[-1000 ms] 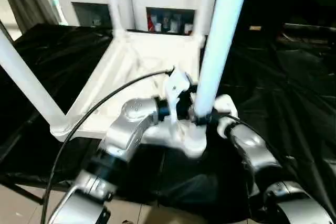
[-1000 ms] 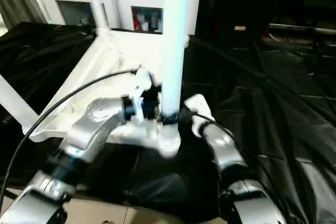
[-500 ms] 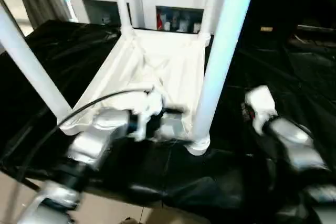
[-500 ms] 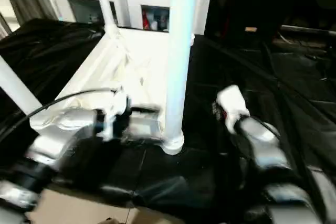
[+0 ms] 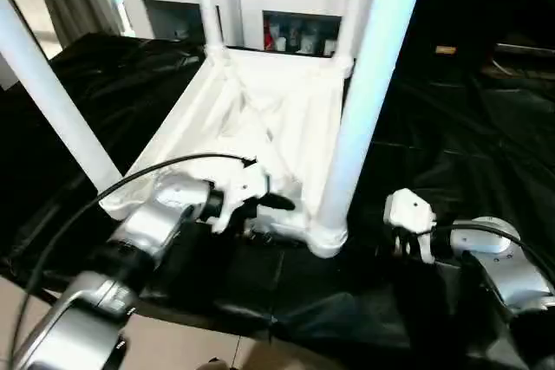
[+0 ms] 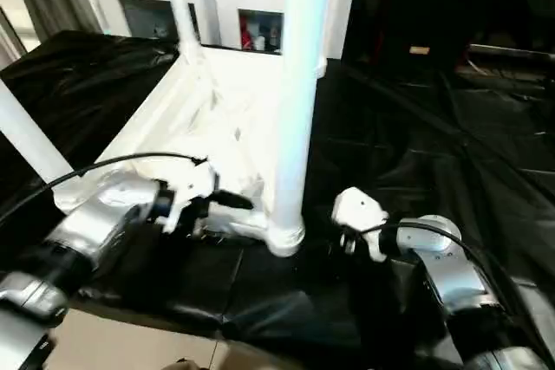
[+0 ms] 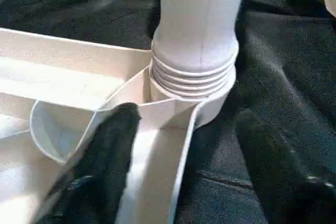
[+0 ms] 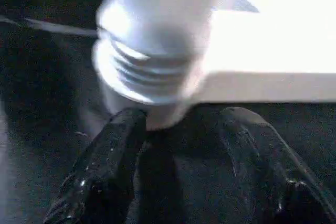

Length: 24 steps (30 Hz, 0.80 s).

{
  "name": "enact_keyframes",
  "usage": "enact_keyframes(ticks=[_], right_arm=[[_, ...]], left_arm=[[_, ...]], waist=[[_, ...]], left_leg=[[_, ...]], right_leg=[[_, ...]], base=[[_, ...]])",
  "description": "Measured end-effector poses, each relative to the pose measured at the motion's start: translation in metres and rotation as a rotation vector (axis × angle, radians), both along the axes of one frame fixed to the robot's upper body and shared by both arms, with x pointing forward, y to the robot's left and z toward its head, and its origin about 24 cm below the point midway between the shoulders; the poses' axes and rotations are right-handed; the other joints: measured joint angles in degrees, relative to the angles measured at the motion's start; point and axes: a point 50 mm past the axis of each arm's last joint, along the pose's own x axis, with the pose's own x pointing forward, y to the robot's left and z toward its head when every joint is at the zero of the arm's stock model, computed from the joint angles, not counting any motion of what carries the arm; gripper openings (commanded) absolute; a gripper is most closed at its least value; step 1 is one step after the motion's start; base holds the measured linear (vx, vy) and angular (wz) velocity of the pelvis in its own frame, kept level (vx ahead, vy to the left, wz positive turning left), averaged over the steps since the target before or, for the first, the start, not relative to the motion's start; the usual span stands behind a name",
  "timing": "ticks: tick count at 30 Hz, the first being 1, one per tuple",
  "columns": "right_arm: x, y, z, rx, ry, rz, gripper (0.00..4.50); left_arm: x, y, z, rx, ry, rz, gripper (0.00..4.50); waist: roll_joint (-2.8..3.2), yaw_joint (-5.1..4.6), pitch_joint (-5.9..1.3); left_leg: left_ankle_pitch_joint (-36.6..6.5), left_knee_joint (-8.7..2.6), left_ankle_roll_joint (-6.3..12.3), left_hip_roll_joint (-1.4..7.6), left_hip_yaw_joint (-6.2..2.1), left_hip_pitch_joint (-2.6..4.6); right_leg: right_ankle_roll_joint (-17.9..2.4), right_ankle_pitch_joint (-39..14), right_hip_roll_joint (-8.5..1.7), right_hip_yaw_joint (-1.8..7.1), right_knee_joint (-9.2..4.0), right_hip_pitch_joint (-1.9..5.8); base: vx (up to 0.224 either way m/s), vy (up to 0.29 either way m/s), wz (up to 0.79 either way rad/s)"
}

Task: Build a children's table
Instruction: Rotate table base

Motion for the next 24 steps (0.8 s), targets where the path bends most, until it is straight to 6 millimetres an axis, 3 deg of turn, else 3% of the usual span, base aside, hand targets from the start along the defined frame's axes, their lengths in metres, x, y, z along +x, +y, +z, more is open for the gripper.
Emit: enact_keyframes(ticks=[8,24], right_arm=[[-0.008,0.000,0.003,-0.014,0.047,0.026,2.64],[-0.017,-0.005,0.007,-0.054,0.072,0.033,2.64]], left_arm=[[0.005,-0.010,-0.001,-0.009,0.062,-0.040,2.42],[0.012,0.001,-0.008,0.128,0.072,-0.072,1.07]], waist=[[0.00,0.20,0.00],[0.04,0.53,-0.02]], left_leg=[[0.0,0.00,0.02,-0.01,-0.01,0.00],[0.0,0.00,-0.05,-0.01,-0.02,0.02]], right_leg=[[0.0,0.0,-0.02,-0.01,0.01,0.00],[0.0,0.0,-0.02,-0.01,0.01,0.03]], base=[[0.000,0.000,0.00],[0.000,0.000,0.00]])
